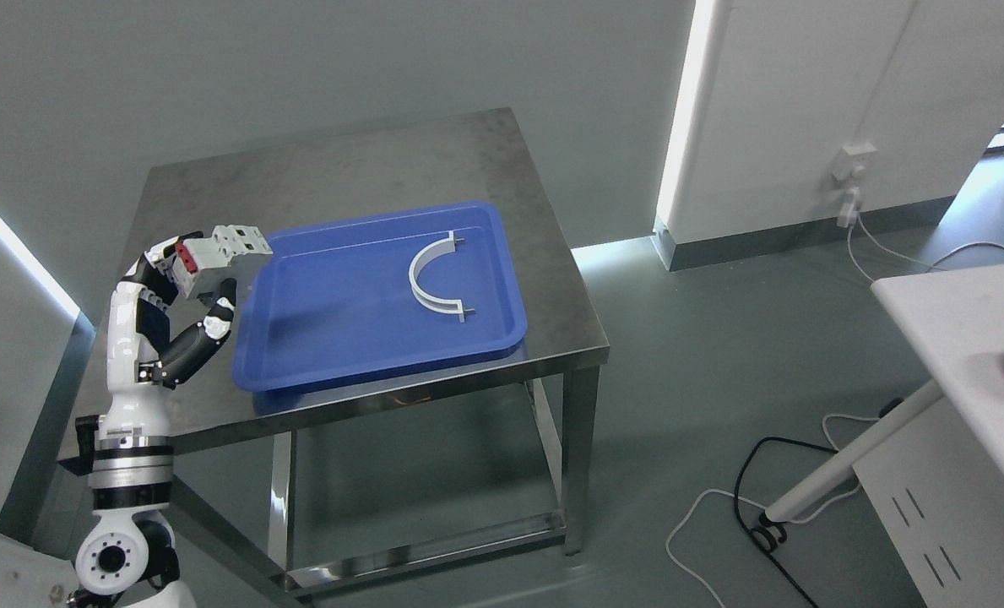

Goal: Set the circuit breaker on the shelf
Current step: 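Carry the breaker in the left hand while turning to the bin shelf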

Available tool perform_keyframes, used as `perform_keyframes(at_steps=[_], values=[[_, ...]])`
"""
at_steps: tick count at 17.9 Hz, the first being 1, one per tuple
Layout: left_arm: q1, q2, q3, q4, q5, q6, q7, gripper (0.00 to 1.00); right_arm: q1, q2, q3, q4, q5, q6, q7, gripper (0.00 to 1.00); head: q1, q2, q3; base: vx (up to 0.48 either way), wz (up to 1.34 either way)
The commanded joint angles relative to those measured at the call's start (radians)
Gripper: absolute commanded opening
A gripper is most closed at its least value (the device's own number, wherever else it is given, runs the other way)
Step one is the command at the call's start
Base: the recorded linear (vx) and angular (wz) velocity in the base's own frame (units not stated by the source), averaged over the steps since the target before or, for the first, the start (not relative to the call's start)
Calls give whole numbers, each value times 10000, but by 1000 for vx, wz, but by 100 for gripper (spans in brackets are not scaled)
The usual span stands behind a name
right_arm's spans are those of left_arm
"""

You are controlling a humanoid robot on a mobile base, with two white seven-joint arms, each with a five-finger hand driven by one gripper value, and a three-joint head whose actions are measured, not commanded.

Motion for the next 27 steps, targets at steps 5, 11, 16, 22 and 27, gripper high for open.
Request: perform_keyframes(at_steps=[5,11,16,22,27], values=[[1122,-118,959,-1501,397,-564,15,4,154,-175,0,0,7,421,-2,100,0,1,0,-163,-248],[1321,-118,1143,-1547,428,-595,-16,4,154,-175,0,0,7,421,-2,100,0,1,0,-219,-5],[1582,-118,1296,-1562,566,-611,-16,4,154,-175,0,0,7,421,-2,100,0,1,0,-277,286],[1766,-118,1021,-1578,903,-810,-31,4,154,-175,0,0,7,421,-2,100,0,1,0,-280,46],[1889,-118,913,-1593,919,-963,-31,4,154,-175,0,0,-8,421,-2,100,0,1,0,-316,170]])
